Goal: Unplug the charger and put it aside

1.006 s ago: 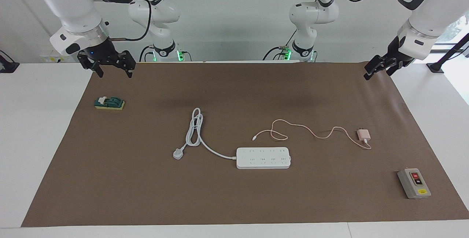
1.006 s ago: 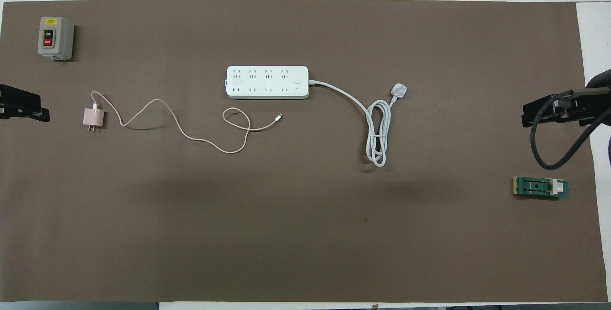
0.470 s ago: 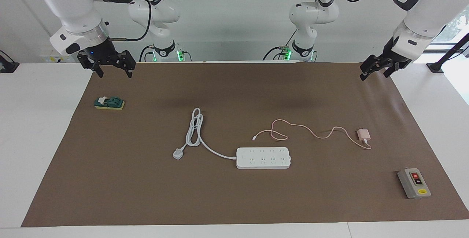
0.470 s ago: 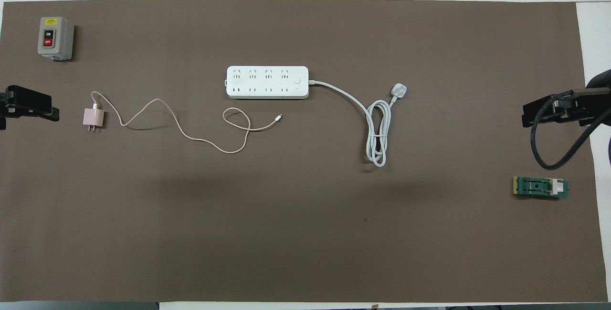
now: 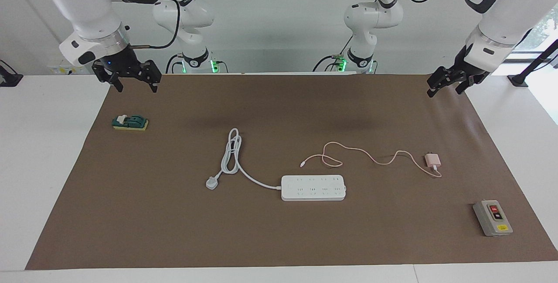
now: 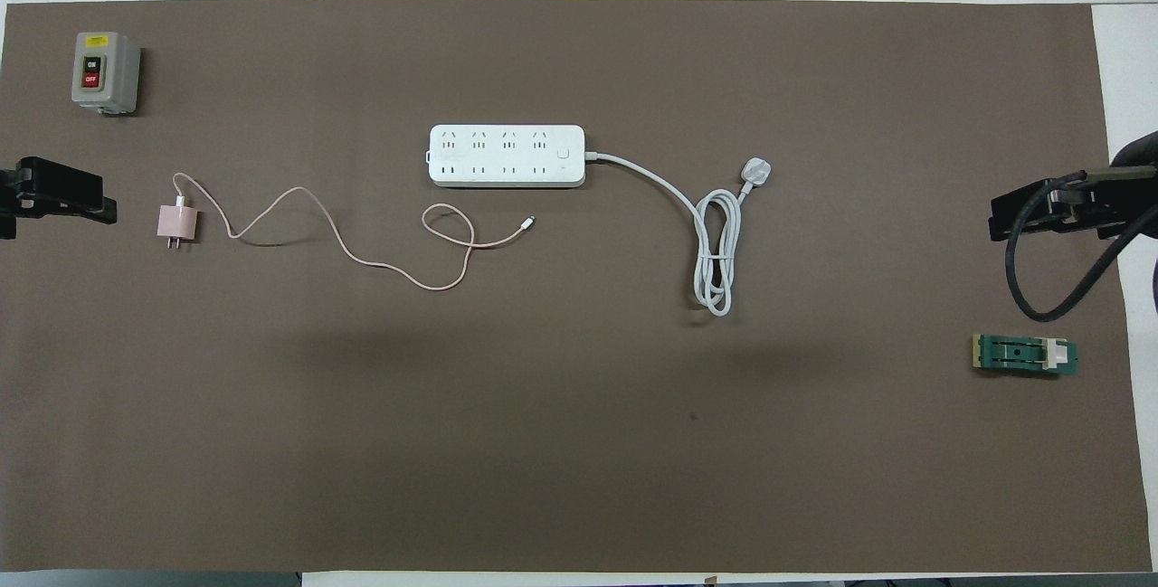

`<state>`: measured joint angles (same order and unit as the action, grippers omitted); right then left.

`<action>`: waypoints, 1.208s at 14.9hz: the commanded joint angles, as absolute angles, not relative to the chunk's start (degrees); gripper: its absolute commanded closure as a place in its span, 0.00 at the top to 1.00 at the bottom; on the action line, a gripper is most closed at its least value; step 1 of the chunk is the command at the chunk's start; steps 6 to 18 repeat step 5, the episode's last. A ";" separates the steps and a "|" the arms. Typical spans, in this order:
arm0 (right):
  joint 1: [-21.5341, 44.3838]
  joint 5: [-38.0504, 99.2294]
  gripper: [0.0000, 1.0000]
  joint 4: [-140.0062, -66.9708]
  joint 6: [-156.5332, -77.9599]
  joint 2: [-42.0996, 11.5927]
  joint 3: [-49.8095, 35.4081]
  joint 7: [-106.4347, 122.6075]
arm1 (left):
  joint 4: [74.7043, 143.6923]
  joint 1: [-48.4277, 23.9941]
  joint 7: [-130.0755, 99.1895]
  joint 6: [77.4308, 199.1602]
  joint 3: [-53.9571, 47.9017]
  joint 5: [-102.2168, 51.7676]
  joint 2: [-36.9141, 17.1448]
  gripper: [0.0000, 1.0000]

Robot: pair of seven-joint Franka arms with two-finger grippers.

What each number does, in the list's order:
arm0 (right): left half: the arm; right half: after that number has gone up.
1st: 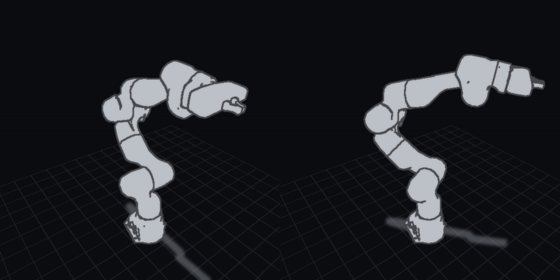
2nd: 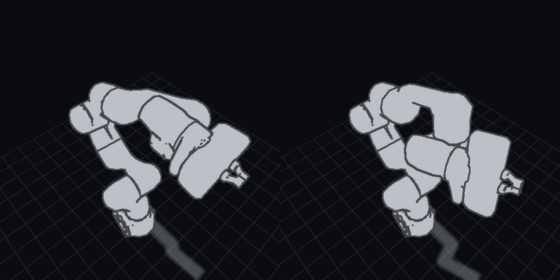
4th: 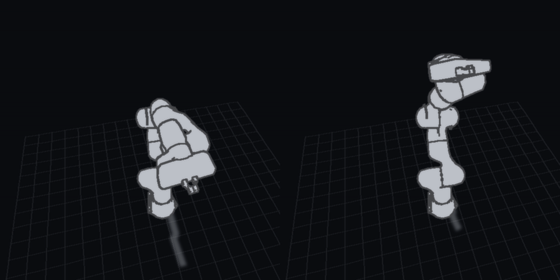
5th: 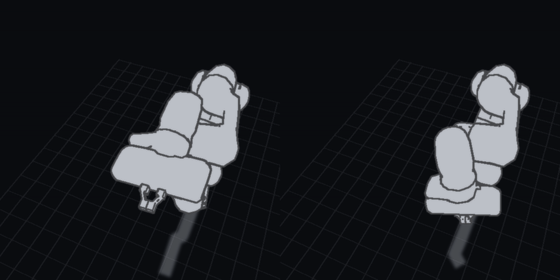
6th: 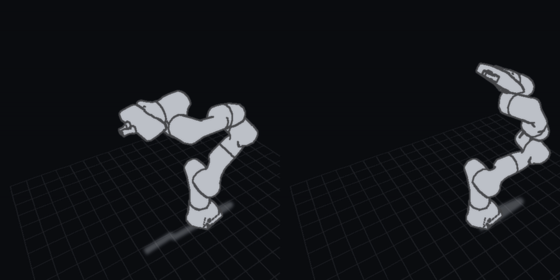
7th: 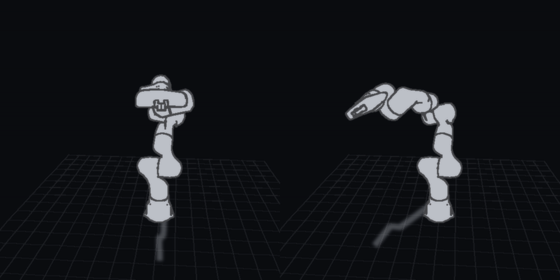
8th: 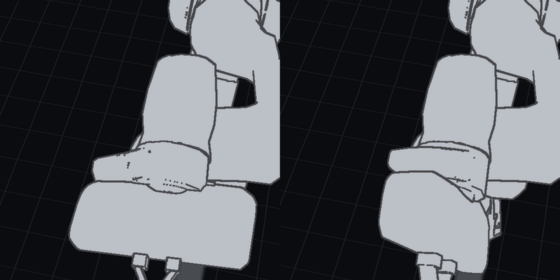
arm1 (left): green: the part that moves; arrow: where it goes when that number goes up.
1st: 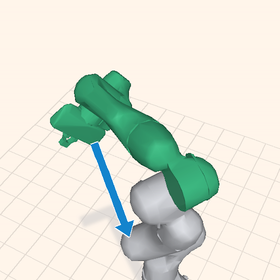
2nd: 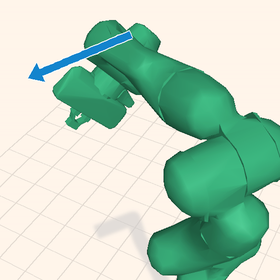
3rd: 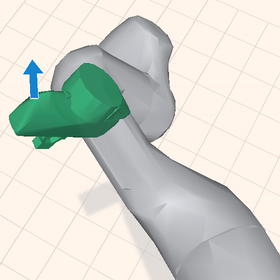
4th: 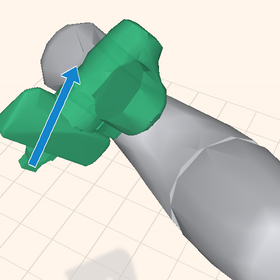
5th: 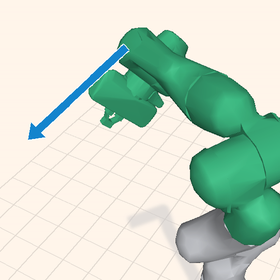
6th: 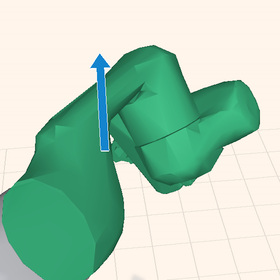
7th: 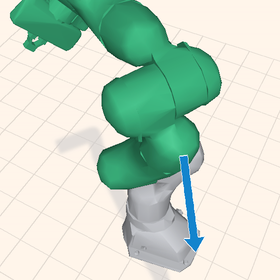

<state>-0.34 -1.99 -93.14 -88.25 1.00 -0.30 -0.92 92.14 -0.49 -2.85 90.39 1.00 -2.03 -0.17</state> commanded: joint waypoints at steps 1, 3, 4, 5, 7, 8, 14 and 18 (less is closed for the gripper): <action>-0.97 -2.55 1.00 -94.92 -89.12 2.46 -0.79 0.18 | 92.90 -0.88 -2.02 91.84 1.32 -2.64 0.00 1.00; -0.97 -2.55 1.00 -94.92 -89.12 2.46 -0.79 0.18 | 92.99 -0.88 -2.02 92.02 1.32 -2.64 0.00 1.00; -0.97 -2.55 1.00 -95.01 -89.12 2.46 -0.79 0.18 | 93.08 -0.88 -2.11 92.02 1.32 -2.64 0.00 1.00; -0.97 -2.55 1.00 -95.01 -89.12 2.46 -0.79 0.18 | 92.99 -0.88 -2.11 92.02 1.32 -2.64 0.00 1.00; -0.97 -2.55 1.00 -95.01 -89.12 2.46 -0.79 0.18 | 92.99 -0.88 -2.11 92.02 1.32 -2.64 0.00 1.00; -0.97 -2.55 1.00 -95.01 -89.12 2.46 -0.79 0.18 | 92.99 -0.88 -2.11 92.02 1.32 -2.64 0.00 1.00; -0.97 -2.55 1.00 -95.01 -89.12 2.46 -0.79 0.18 | 92.99 -0.88 -2.11 92.02 1.32 -2.64 0.00 1.00; -0.97 -2.55 1.00 -95.01 -89.12 2.46 -0.79 0.18 | 92.99 -0.88 -2.11 92.02 1.32 -2.64 0.00 1.00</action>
